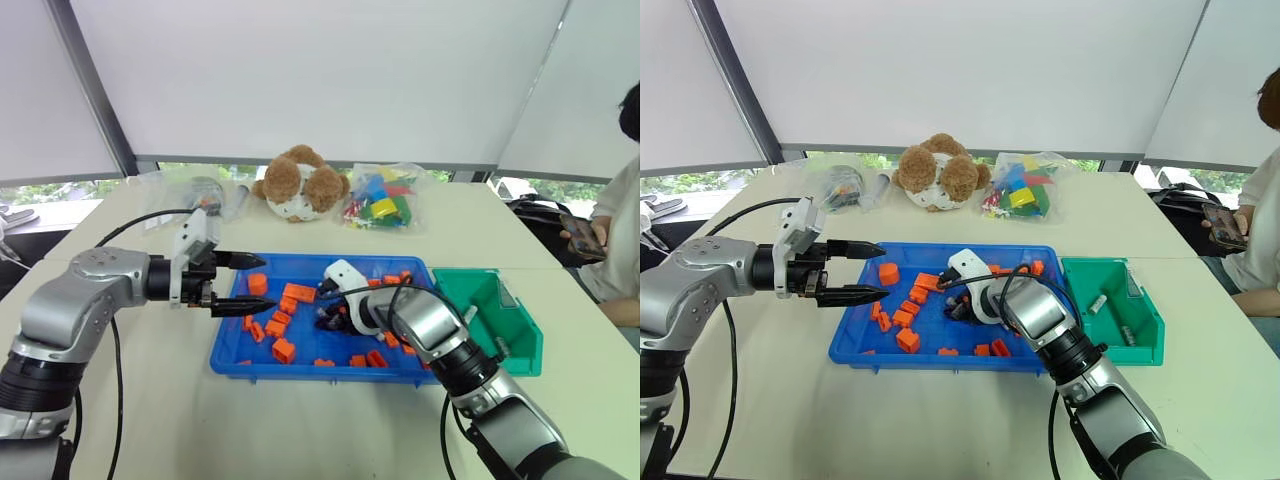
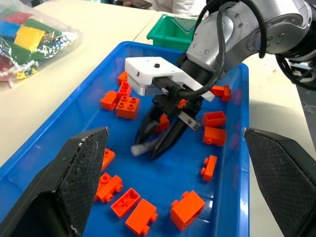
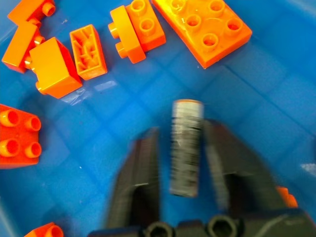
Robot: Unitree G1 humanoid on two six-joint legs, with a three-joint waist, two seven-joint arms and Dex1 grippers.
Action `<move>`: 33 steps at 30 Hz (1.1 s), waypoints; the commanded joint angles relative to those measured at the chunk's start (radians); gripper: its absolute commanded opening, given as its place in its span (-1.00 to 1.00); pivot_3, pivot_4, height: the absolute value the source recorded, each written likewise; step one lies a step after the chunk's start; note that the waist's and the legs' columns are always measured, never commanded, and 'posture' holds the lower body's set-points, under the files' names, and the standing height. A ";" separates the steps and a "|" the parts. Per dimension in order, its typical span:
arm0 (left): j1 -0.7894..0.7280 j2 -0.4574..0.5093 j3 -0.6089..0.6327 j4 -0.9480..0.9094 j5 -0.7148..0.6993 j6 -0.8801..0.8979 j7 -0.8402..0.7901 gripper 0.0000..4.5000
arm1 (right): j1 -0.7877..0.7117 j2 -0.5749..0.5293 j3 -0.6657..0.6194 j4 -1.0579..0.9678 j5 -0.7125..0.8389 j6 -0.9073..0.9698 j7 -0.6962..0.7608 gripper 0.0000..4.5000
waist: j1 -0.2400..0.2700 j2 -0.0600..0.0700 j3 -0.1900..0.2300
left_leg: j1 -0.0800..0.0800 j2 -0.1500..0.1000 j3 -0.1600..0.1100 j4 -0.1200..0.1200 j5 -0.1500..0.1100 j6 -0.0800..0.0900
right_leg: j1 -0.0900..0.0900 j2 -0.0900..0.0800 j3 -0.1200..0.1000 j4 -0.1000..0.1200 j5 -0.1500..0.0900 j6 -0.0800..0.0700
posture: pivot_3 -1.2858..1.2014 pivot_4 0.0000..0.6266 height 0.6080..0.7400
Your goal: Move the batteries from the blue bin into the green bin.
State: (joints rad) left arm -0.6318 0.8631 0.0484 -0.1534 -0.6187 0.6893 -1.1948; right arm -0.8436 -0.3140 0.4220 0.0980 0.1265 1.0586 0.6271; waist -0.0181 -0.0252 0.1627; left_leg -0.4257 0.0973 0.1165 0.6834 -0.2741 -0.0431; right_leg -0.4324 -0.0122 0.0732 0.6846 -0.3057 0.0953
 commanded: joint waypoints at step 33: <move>-0.044 -0.042 -0.040 0.039 0.026 -0.057 -0.036 1.00 | 0.292 -0.700 -0.493 -0.395 0.085 0.145 0.049 -0.97 | 0.008 0.001 0.000 | 0.000 -0.002 -0.004 0.000 -0.003 0.005 | 0.000 0.001 0.004 -0.002 0.000 0.000 | 0.03 -0.52 0.89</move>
State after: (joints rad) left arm -0.6598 0.8145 -0.0059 -0.0996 -0.5962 0.6457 -1.2276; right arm -0.5377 -0.9889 -0.0300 -0.2714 0.2075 1.2152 0.6826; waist -0.0101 -0.0237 0.1632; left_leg -0.4260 0.0947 0.1128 0.6833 -0.2768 -0.0383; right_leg -0.4321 -0.0117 0.0774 0.6826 -0.3058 0.0952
